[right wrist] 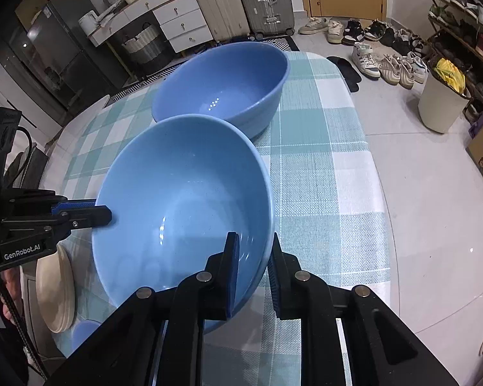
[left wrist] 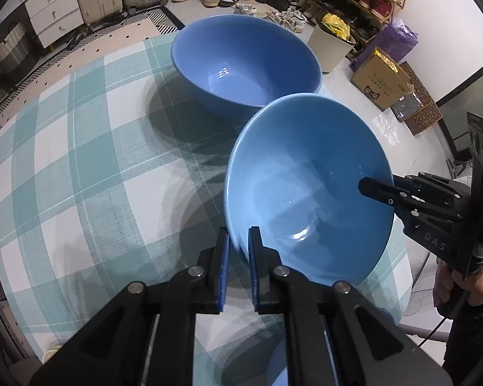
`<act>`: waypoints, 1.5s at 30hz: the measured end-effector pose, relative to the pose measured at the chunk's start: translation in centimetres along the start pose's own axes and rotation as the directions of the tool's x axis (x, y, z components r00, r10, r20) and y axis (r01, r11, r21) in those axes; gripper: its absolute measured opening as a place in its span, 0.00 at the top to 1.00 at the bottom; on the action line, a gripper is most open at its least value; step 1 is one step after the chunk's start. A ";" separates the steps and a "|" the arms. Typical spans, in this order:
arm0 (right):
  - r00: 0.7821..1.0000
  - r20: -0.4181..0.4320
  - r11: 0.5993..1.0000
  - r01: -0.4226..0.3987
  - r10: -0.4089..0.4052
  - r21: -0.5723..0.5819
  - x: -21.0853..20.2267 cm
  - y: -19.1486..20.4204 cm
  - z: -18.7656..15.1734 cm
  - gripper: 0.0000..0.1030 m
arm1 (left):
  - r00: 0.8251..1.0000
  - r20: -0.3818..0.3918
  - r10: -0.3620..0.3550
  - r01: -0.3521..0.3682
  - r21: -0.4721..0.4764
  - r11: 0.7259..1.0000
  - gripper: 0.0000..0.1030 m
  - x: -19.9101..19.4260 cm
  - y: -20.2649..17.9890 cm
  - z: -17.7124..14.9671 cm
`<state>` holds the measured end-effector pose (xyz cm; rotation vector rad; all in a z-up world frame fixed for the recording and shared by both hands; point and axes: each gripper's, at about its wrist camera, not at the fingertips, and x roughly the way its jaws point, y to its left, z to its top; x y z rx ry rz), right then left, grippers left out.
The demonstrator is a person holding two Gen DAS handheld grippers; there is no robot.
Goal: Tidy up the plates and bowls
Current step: 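Lift the blue bowl with both tools, then carry the blue bowl with both tools and lower it into the placed blue bowl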
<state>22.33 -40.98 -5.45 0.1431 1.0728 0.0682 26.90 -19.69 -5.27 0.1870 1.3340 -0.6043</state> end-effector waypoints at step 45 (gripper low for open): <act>0.994 -0.086 0.996 0.054 -0.060 -0.066 -4.9 3.9 2.0 0.84 | 0.999 -0.051 0.000 0.000 0.012 1.000 0.89 -5.1 -1.4 -1.6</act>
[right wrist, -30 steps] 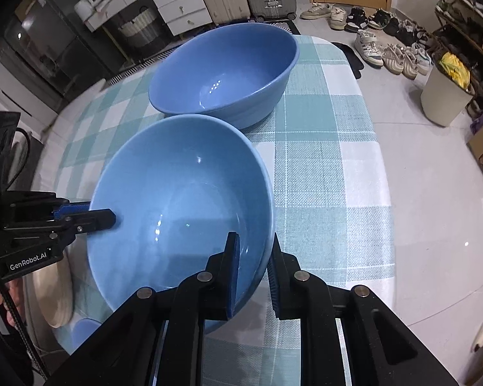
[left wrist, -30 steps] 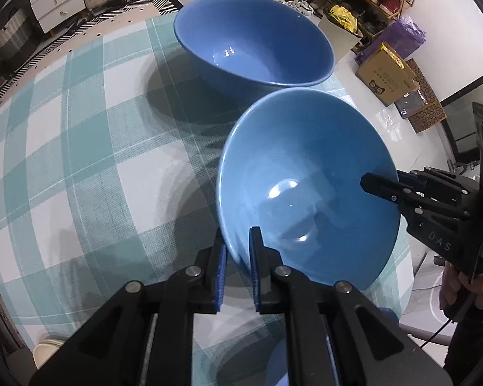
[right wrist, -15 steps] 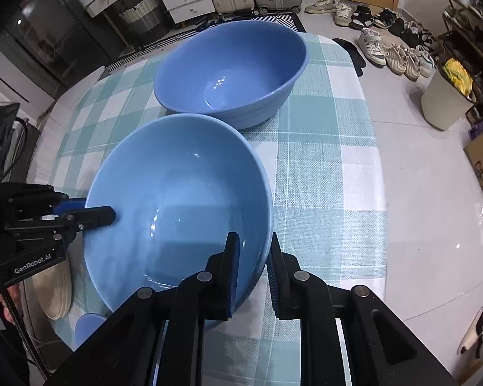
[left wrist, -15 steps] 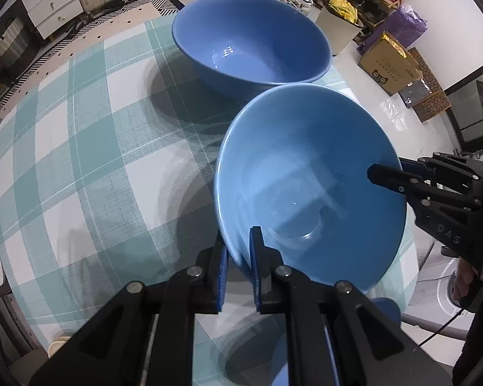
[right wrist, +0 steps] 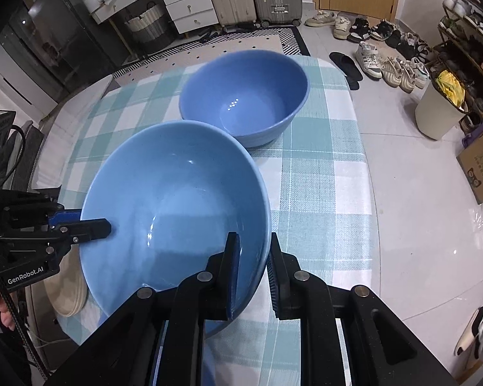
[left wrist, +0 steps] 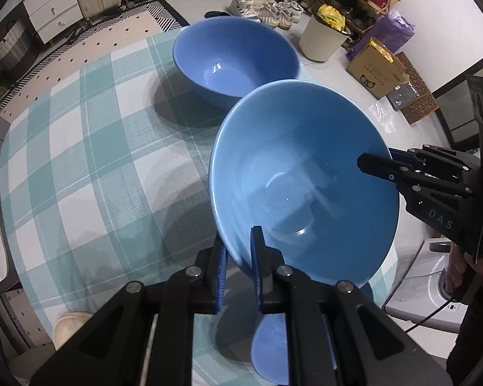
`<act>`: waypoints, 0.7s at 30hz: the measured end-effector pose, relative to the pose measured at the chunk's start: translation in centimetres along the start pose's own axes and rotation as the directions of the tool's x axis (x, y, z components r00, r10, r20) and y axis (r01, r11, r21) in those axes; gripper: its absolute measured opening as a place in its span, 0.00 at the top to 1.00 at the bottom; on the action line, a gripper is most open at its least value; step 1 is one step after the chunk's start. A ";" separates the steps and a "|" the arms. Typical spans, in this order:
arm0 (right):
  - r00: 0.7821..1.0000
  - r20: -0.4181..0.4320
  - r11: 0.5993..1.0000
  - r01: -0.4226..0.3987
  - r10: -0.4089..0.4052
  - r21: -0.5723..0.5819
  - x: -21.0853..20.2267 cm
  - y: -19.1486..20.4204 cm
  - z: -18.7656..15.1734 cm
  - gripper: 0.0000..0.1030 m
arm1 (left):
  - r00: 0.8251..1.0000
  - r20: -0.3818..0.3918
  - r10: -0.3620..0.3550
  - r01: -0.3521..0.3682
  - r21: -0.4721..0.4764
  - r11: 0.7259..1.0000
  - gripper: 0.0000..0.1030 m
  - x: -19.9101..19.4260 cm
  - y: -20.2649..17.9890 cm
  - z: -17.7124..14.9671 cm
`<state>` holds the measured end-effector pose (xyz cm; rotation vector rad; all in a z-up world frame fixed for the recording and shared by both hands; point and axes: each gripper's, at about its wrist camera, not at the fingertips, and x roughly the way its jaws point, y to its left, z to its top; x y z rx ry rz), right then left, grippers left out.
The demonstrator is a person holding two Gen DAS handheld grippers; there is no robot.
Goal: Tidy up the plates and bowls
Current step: 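Carry the blue bowl with both tools and lower it into the placed blue bowl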
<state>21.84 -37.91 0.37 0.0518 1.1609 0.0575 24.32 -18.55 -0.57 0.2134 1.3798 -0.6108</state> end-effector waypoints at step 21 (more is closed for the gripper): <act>0.996 0.084 0.998 0.043 -0.039 -0.046 -8.5 4.5 -5.2 0.84 | 0.996 0.088 -0.034 0.035 -0.011 0.999 0.89 -5.3 -1.8 -6.8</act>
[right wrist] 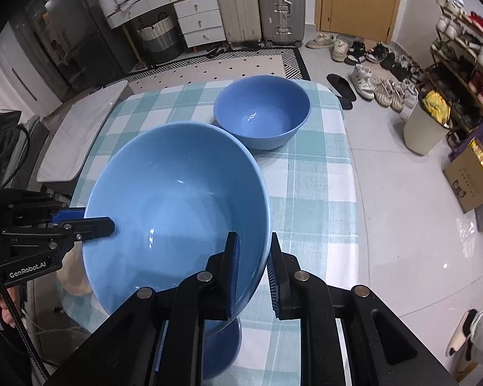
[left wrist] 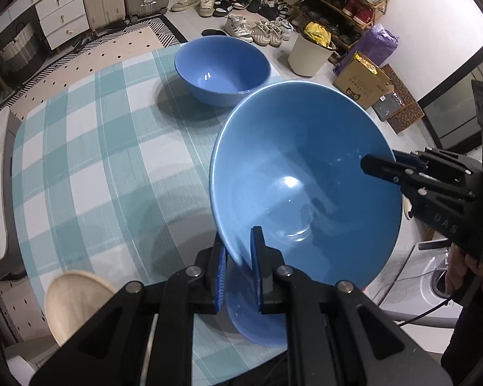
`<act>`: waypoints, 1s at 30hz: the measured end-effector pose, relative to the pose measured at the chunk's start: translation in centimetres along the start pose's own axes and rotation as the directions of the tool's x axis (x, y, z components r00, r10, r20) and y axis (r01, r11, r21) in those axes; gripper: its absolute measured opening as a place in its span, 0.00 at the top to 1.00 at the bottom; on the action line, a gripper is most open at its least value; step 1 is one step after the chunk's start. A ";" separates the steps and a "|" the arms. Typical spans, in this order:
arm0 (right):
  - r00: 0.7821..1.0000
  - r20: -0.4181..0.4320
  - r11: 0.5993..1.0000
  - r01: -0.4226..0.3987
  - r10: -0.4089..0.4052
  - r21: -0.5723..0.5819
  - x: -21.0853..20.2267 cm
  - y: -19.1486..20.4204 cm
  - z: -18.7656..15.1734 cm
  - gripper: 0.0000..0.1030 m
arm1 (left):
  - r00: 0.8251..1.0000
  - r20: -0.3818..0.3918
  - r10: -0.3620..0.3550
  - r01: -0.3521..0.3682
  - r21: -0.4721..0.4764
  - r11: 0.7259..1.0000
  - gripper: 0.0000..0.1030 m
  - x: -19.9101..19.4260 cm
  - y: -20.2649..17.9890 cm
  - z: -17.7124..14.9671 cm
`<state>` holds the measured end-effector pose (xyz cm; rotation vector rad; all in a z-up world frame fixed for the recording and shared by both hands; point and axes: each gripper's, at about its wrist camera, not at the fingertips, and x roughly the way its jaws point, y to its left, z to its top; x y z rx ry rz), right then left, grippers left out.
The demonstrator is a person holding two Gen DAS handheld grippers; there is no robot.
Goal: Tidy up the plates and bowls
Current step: 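Carry the blue bowl with both tools and lower it into the placed blue bowl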
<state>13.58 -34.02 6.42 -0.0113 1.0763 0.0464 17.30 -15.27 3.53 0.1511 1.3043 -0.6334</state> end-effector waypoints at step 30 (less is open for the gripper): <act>0.993 -0.025 0.990 -0.116 0.118 0.076 3.5 1.8 -11.7 0.84 | 0.996 -0.009 0.090 -0.090 0.037 0.995 0.88 3.2 -1.6 -10.2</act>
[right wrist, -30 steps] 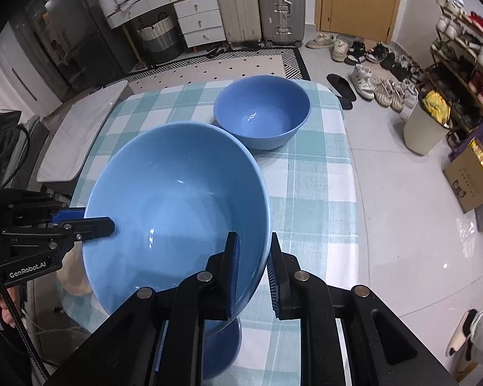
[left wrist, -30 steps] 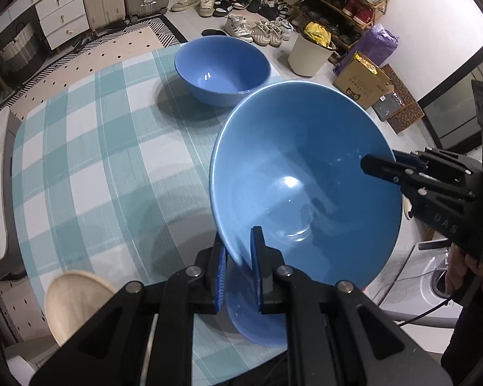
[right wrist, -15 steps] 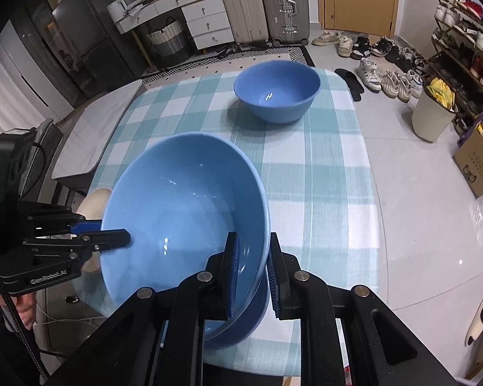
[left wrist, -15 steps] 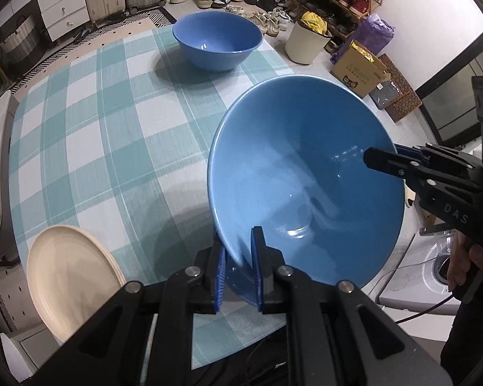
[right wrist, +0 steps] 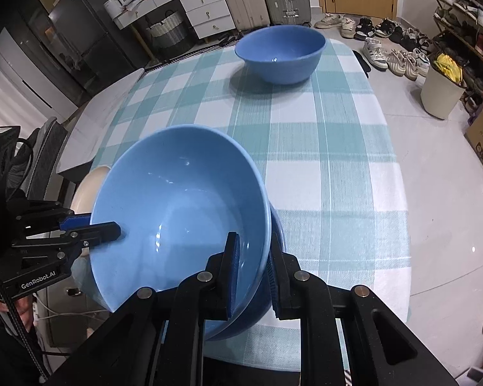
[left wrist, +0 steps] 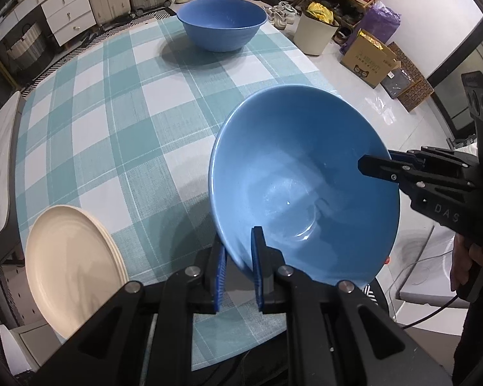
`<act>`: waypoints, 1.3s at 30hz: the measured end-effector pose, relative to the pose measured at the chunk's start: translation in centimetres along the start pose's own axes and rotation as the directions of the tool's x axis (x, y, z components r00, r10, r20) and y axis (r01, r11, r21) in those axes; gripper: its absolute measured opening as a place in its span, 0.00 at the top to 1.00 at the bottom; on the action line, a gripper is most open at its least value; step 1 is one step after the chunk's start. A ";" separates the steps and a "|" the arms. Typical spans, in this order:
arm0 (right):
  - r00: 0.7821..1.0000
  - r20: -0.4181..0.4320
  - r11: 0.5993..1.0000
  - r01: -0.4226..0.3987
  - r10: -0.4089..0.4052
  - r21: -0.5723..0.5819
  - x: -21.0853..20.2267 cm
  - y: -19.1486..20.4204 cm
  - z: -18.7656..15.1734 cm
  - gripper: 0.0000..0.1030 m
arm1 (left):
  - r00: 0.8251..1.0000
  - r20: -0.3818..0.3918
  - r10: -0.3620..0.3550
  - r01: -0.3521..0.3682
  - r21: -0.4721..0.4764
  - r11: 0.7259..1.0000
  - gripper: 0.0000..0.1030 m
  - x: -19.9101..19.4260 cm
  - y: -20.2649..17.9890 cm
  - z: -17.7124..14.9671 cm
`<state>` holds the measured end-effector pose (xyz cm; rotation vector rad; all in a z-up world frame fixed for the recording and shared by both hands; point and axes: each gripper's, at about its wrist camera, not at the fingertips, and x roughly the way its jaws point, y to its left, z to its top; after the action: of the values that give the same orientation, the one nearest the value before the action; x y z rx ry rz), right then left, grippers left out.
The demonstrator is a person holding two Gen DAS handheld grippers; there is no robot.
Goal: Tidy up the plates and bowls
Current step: 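Carry the blue bowl with both tools and lower it into the placed blue bowl, then open both tools to release the nested blue bowl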
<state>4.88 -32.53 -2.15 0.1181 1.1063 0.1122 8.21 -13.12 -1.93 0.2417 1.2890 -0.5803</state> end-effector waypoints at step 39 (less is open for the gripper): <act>0.936 0.290 0.977 0.211 -0.197 -0.019 -0.1 1.9 -5.0 0.82 | 0.975 0.219 -0.031 0.050 -0.084 0.995 0.71 3.0 1.1 -3.5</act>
<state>0.26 -30.51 -4.01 -0.0261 0.8183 -0.0634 6.39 -11.40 -5.94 0.0752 1.1068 -0.5659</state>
